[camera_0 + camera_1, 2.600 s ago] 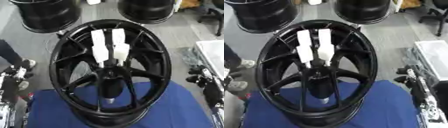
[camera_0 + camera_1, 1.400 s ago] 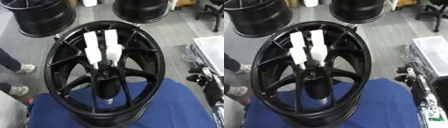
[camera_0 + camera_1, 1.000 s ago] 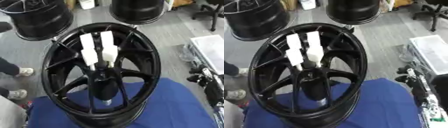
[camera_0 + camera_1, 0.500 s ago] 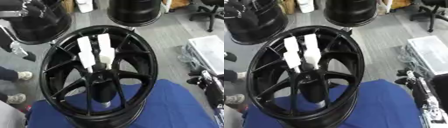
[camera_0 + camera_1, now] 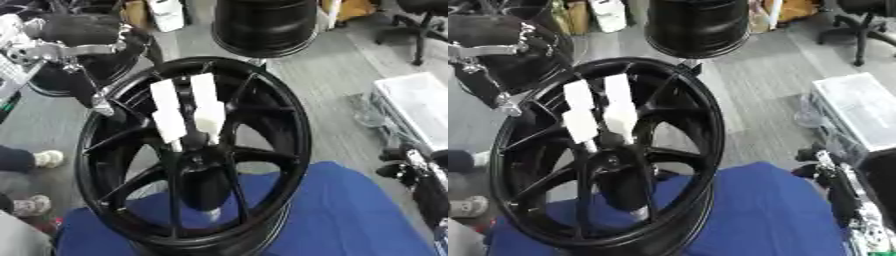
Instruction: Pull the pin out of the wheel hub.
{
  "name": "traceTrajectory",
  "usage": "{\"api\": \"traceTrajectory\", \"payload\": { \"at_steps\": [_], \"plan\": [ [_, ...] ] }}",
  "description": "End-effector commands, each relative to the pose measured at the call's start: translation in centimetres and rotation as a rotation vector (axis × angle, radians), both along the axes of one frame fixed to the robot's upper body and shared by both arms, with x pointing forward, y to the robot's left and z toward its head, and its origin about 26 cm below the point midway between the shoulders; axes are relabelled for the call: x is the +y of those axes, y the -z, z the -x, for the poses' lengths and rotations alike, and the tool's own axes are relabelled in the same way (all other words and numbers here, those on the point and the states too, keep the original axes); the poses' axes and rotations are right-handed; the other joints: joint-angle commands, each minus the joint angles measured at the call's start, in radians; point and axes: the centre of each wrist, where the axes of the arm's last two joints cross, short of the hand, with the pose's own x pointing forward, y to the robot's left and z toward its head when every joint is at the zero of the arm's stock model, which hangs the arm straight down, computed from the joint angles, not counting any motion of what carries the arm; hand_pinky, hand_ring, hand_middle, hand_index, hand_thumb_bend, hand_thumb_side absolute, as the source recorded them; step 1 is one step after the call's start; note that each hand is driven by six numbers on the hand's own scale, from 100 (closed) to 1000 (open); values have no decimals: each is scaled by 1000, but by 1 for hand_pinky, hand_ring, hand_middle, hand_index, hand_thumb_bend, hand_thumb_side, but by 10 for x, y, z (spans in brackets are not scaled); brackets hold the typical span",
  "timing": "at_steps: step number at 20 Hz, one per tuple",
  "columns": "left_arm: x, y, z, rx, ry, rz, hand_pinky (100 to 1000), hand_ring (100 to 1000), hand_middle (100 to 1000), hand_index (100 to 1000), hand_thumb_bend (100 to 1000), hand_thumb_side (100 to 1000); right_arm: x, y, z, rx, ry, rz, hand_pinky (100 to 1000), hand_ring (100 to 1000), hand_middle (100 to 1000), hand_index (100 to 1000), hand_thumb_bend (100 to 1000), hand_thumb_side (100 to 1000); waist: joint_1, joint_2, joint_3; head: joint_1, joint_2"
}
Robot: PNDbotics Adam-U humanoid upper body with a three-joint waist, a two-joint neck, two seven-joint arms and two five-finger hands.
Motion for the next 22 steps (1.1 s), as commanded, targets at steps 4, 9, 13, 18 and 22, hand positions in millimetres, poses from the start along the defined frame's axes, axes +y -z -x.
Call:
{"api": "traceTrajectory", "payload": {
  "at_steps": [4, 9, 13, 18, 22],
  "plan": [
    [-4, -6, -7, 27, 169, -248, 819, 754, 706, 773, 690, 100, -2, -9, -3, -25, -15, 22, 702, 558, 613, 676, 100, 801, -3, -6, -7, 3, -17],
    [-9, 3, -13, 64, 163, -294, 821, 749, 686, 754, 646, 100, -1, -10, -4, -29, -21, 19, 702, 558, 614, 676, 100, 802, 1, -5, -15, 3, -19],
    [-9, 6, -16, 74, 154, -310, 822, 746, 676, 743, 617, 100, 0, -11, -4, -32, -24, 17, 703, 558, 614, 676, 100, 801, 1, -4, -19, 4, -20],
    [-7, 10, -20, 74, 134, -339, 823, 744, 662, 730, 590, 100, 0, -12, -5, -34, -26, 16, 703, 558, 614, 676, 100, 802, 1, -2, -22, 6, -21],
    [-3, 14, -23, 80, 116, -361, 823, 739, 649, 717, 572, 100, 0, -12, -5, -35, -26, 15, 703, 558, 614, 676, 100, 802, 2, -1, -23, 8, -21]
  ]
}}
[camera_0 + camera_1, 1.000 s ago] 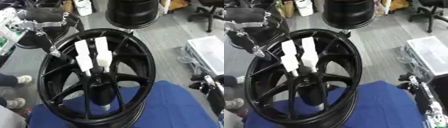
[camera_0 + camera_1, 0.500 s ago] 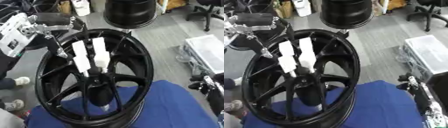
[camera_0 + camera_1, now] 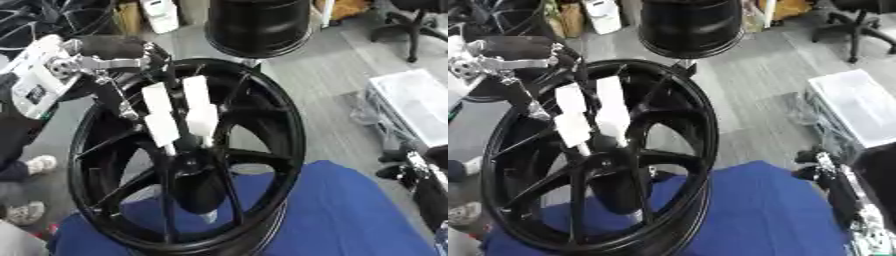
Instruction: Pull the pin out of the wheel hub.
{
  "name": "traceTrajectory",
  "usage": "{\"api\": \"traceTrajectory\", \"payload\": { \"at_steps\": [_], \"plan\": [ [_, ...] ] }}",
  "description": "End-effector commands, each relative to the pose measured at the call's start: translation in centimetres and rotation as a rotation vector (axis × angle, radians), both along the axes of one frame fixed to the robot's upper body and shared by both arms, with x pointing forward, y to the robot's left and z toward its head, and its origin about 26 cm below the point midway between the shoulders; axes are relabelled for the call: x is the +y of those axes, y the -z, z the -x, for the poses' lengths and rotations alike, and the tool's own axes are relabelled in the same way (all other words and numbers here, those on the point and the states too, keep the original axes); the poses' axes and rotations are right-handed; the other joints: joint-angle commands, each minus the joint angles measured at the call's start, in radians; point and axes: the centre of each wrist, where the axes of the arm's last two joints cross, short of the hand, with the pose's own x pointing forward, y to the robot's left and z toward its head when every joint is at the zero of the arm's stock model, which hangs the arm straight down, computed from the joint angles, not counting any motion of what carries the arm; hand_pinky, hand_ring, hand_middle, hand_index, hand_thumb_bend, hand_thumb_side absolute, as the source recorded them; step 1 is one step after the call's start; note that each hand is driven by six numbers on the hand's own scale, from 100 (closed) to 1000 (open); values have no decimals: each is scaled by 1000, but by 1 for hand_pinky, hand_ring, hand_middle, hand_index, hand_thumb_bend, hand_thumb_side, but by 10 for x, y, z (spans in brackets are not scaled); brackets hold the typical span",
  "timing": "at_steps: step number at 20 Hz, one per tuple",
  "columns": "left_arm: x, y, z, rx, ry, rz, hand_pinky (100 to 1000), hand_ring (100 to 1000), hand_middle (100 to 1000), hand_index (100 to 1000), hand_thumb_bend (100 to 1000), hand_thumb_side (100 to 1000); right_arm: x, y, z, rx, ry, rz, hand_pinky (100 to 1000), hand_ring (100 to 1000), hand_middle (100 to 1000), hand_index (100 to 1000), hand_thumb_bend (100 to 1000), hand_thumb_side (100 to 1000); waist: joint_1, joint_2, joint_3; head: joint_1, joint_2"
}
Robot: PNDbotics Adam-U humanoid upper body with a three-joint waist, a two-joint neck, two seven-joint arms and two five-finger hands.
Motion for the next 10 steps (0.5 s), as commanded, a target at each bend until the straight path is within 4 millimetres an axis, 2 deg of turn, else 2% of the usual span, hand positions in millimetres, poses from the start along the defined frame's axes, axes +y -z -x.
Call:
{"api": "traceTrajectory", "payload": {
  "at_steps": [1, 6, 10],
  "plan": [
    [6, -14, -2, 20, 209, -317, 822, 738, 644, 712, 565, 100, -2, -9, -2, -29, -7, 14, 703, 558, 614, 677, 100, 802, -4, -7, -2, 3, -13],
    [9, -11, -4, 17, 205, -298, 811, 702, 570, 646, 529, 100, -3, -9, -2, -29, -6, 14, 704, 558, 614, 677, 100, 803, -4, -6, -1, 2, -13],
    [9, -11, -5, 15, 205, -292, 811, 702, 570, 646, 529, 100, -3, -9, -2, -29, -6, 14, 704, 558, 614, 677, 100, 803, -3, -6, -1, 2, -13]
  ]
}}
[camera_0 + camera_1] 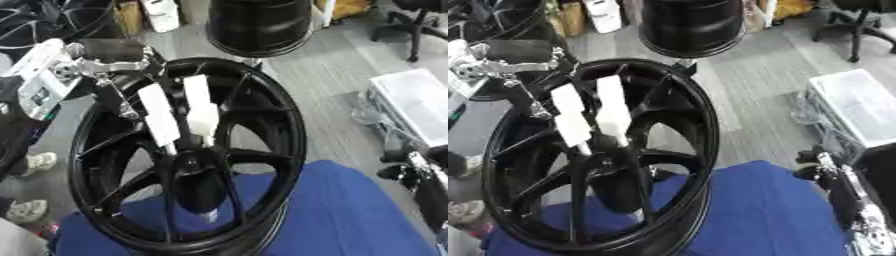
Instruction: Pull the pin out of the wheel hub.
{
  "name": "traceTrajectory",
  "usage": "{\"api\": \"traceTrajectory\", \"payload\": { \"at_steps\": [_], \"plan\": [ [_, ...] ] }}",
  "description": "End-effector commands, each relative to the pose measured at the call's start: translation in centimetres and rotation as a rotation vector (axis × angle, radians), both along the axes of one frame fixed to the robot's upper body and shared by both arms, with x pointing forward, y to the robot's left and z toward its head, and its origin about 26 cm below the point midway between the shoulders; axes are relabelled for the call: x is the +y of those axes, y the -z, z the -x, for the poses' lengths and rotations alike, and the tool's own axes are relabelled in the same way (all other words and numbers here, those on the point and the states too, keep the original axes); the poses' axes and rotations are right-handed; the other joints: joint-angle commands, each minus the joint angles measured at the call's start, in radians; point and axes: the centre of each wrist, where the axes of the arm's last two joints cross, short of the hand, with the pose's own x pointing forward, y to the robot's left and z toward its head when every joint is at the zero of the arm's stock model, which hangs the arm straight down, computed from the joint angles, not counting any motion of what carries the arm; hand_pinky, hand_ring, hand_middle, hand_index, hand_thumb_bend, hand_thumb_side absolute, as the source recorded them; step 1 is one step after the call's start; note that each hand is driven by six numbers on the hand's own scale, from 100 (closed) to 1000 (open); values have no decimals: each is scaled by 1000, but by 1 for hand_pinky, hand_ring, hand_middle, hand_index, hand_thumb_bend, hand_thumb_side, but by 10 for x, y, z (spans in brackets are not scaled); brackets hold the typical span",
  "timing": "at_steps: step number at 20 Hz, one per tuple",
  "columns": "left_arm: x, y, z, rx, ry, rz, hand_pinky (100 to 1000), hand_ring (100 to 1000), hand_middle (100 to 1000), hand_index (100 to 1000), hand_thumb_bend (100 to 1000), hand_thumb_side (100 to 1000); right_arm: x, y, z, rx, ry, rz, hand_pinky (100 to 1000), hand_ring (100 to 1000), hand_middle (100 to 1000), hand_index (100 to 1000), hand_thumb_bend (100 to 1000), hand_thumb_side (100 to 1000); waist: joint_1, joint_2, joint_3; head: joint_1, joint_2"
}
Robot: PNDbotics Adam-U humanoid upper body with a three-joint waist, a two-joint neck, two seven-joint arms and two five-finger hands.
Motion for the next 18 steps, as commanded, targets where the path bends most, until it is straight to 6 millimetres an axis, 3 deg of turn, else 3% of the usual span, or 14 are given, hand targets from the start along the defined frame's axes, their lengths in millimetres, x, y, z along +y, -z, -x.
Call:
{"api": "traceTrajectory", "payload": {
  "at_steps": [1, 2, 5, 11, 18],
  "plan": [
    [4, -17, 0, 18, 216, -297, 798, 666, 512, 590, 508, 100, -3, -9, -2, -29, -4, 14, 704, 558, 614, 677, 100, 802, -4, -9, 0, 1, -13],
    [4, -16, -1, 16, 213, -275, 772, 614, 409, 483, 454, 100, -3, -9, -2, -29, -4, 13, 704, 558, 614, 677, 100, 802, -5, -9, 1, 1, -13],
    [8, -15, -5, 26, 193, -184, 767, 606, 372, 450, 437, 100, -3, -9, -2, -28, -3, 13, 705, 558, 614, 677, 100, 802, -5, -10, 1, 1, -13],
    [10, -32, -2, 42, 175, -123, 767, 603, 351, 433, 436, 100, -3, -8, -2, -26, -4, 12, 705, 559, 615, 677, 100, 802, -4, -13, 3, 2, -11],
    [21, -66, 10, 5, 139, -63, 771, 607, 350, 432, 437, 100, -4, -7, -1, -22, 3, 12, 706, 559, 615, 678, 100, 803, -4, -17, 8, -2, -11]
  ]
}}
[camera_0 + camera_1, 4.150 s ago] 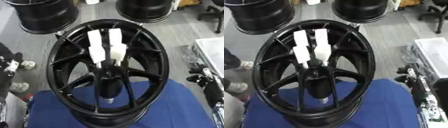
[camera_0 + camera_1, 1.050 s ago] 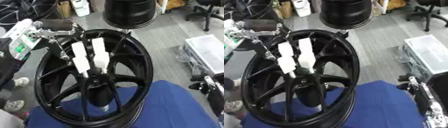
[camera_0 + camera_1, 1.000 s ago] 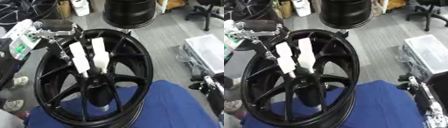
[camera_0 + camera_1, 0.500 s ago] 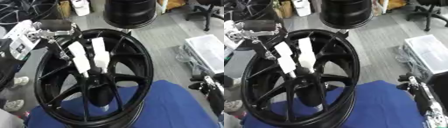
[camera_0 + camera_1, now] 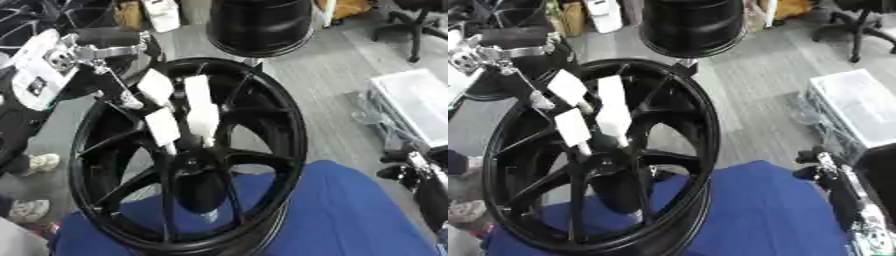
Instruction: Pull the pin out of the wheel hub.
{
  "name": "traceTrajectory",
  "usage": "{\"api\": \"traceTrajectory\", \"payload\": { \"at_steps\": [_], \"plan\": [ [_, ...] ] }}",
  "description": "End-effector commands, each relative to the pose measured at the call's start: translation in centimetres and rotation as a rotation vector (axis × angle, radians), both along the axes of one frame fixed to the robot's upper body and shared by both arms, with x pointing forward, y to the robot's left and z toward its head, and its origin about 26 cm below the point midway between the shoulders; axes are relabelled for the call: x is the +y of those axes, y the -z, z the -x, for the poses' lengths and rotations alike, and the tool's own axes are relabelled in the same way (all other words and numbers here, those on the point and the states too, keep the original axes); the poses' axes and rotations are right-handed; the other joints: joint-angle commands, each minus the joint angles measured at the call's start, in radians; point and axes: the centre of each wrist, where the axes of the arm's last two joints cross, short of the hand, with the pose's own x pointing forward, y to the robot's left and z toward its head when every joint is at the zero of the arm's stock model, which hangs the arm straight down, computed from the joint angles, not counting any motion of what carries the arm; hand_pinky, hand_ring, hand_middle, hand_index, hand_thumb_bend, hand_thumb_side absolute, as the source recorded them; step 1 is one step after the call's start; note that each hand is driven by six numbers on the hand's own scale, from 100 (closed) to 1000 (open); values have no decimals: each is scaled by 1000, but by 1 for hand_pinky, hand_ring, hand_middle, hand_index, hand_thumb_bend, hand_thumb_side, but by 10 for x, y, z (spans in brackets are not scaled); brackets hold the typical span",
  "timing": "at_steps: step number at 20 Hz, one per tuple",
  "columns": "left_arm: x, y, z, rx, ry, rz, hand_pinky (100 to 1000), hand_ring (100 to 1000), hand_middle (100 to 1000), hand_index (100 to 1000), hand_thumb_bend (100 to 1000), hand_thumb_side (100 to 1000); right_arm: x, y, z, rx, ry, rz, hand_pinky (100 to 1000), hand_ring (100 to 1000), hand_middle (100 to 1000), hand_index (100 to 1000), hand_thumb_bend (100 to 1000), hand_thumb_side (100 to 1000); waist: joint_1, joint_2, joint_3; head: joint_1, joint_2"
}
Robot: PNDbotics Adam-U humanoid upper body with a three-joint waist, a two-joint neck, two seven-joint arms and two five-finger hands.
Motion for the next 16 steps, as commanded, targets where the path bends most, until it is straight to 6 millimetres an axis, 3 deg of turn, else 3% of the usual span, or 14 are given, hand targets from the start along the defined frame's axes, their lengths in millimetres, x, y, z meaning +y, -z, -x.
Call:
{"api": "traceTrajectory", "payload": {
  "at_steps": [1, 4, 9, 13, 16],
  "plan": [
    [15, -38, 11, -49, 154, -202, 772, 608, 350, 433, 437, 100, -4, -7, -1, -23, 4, 12, 706, 559, 615, 678, 100, 803, -4, -17, 4, -2, -10],
    [28, -59, 23, -87, 128, -157, 773, 608, 352, 435, 436, 100, -5, -6, 0, -21, 11, 13, 706, 559, 615, 678, 100, 802, -3, -21, 12, -6, -8],
    [73, -81, 50, -131, 20, -50, 772, 611, 367, 448, 446, 100, -10, -4, 3, -13, 36, 16, 706, 559, 615, 678, 100, 802, 0, -32, 35, -16, 0],
    [117, -82, 70, -107, -120, -4, 768, 616, 386, 467, 438, 100, -14, -3, 5, -13, 61, 14, 706, 558, 615, 678, 100, 798, -4, -35, 65, -24, 6],
    [152, -67, 77, -29, -266, 7, 762, 617, 406, 487, 422, 100, -15, -3, 5, -19, 80, 9, 706, 558, 614, 678, 100, 797, -10, -32, 81, -33, 7]
  ]
}}
